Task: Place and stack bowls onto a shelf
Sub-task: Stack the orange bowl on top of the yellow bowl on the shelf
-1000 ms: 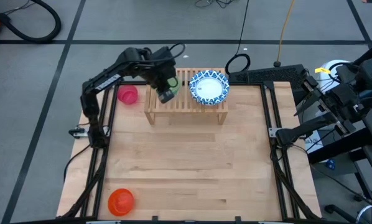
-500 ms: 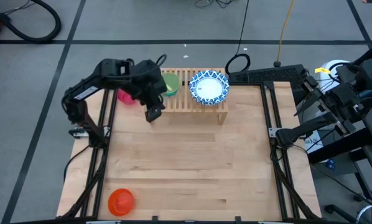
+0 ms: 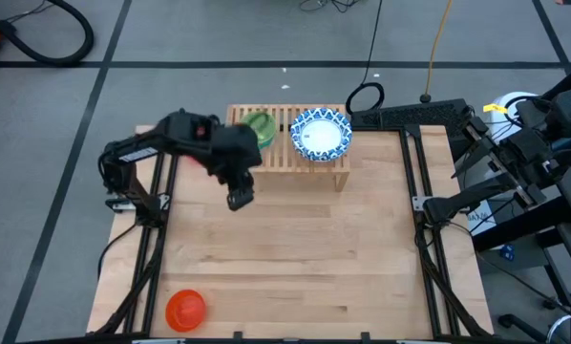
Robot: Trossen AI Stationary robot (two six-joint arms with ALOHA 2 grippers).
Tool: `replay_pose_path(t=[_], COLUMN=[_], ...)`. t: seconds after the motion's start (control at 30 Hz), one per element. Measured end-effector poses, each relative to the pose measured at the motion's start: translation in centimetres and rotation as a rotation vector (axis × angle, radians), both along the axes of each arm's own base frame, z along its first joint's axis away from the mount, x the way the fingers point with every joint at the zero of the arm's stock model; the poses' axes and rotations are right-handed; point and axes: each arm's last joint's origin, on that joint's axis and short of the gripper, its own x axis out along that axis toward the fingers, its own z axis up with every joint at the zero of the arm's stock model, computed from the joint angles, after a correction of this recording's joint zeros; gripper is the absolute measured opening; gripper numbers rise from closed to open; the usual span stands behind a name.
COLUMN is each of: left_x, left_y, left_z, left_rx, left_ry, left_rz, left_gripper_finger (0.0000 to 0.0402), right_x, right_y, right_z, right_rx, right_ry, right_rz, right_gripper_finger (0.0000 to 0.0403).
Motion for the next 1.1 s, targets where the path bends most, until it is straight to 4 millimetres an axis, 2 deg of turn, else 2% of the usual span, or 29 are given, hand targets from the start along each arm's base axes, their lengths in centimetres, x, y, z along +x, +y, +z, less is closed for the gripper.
replay_pose_path(t=[0.1, 0.2, 0.37, 0.57, 0.67, 0.83, 1.1], left_x=[0.0, -0.8, -3.0, -6.4, -7.9, -9.7, -11.0], left_y=[-1.4, -2.4, -3.4, -4.7, -5.3, -6.5, -10.0], left_z=[-1.3, -2.6, -5.5, -7.7, -8.3, -9.3, -12.1], left_rx=[0.002, -0.012, -0.074, -0.097, -0.112, -0.190, -0.270], left_ry=[0.055, 0.117, 0.269, 0.371, 0.395, 0.450, 0.549], left_rz=[-0.052, -0.065, 0.087, 0.225, 0.370, 0.719, 1.156], left_gripper_finger=[0.0090, 0.0090, 0.0090, 0.0090, 0.0090, 0.0090, 0.0091], right_x=[0.0, 0.0, 0.0, 0.0, 0.0, 0.0, 0.0], right_y=[0.0, 0.0, 0.0, 0.0, 0.0, 0.0, 0.0], right_z=[0.0, 0.0, 0.0, 0.0, 0.0, 0.0, 0.0], right_rx=[0.000, 0.000, 0.000, 0.000, 0.000, 0.000, 0.000], right_ry=[0.000, 0.000, 0.000, 0.000, 0.000, 0.000, 0.000], right_rz=[0.000, 0.000, 0.001, 0.001, 0.001, 0.001, 0.001], right_gripper_finger=[0.0141, 0.0141, 0.0141, 0.0141, 0.0141, 0.0141, 0.0141])
